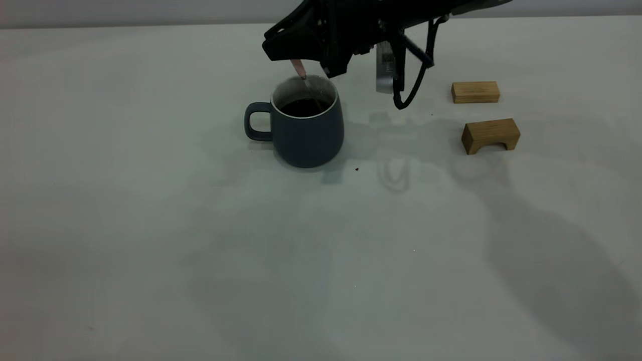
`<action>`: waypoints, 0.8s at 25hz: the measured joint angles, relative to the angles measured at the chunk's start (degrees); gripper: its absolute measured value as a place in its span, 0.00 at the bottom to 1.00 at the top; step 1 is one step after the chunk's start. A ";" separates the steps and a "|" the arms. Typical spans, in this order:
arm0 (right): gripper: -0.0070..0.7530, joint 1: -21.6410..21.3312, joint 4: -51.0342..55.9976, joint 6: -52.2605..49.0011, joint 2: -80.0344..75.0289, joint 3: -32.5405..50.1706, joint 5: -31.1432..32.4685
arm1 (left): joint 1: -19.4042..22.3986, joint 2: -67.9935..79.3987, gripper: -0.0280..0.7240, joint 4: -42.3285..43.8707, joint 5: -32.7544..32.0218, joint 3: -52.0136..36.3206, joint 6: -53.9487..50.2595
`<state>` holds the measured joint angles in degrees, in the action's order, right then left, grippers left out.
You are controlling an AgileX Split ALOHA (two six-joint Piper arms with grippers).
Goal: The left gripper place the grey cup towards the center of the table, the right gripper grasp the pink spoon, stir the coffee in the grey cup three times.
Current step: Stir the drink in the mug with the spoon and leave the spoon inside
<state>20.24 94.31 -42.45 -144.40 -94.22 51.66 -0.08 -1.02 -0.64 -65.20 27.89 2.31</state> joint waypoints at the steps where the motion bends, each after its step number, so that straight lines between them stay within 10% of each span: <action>1: 0.17 0.40 0.26 -1.03 -0.10 0.00 0.17 | 0.00 0.00 0.38 0.00 0.00 0.00 0.00; 9: 0.17 1.49 5.81 16.07 -1.55 0.00 0.23 | 0.00 0.00 0.38 0.00 0.00 0.00 0.00; 20: 0.16 0.70 3.07 5.16 -1.72 0.00 3.91 | 0.00 0.00 0.38 0.00 0.00 0.00 0.00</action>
<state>20.94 97.37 -37.29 -146.12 -94.22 55.56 -0.08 -1.02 -0.64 -65.20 27.89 2.31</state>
